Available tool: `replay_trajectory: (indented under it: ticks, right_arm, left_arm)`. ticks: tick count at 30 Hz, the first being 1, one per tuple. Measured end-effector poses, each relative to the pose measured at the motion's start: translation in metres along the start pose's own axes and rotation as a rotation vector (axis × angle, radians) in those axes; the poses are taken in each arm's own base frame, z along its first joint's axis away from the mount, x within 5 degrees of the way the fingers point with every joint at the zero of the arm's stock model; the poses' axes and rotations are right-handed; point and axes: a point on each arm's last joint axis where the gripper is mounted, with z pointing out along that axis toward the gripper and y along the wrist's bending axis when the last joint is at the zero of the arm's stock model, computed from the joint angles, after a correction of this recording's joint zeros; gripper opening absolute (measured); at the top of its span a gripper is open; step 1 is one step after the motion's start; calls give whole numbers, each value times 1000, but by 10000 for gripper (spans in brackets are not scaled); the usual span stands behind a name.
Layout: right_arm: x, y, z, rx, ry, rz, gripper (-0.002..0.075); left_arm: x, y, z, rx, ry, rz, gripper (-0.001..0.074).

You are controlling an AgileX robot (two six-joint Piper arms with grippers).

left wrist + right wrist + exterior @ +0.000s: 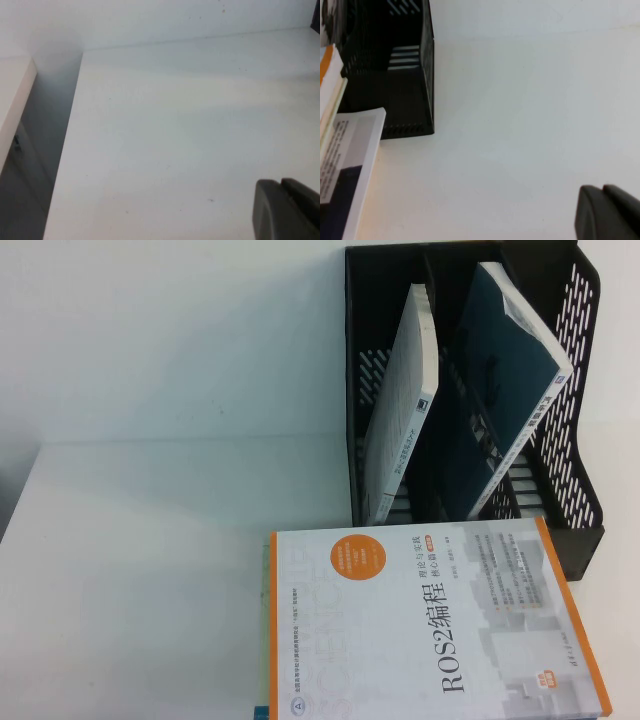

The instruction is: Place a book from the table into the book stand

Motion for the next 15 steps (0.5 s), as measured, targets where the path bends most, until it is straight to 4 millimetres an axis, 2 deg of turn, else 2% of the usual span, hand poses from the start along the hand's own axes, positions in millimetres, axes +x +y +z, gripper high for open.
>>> replay_trajectory:
  ticks: [10, 15]
  right_arm:
    - [0, 0, 0, 0, 0, 0, 9]
    - [0, 0, 0, 0, 0, 0, 9]
  left_arm:
    - [0, 0, 0, 2, 0, -15, -3]
    - [-1, -3, 0, 28, -4, -215, -3]
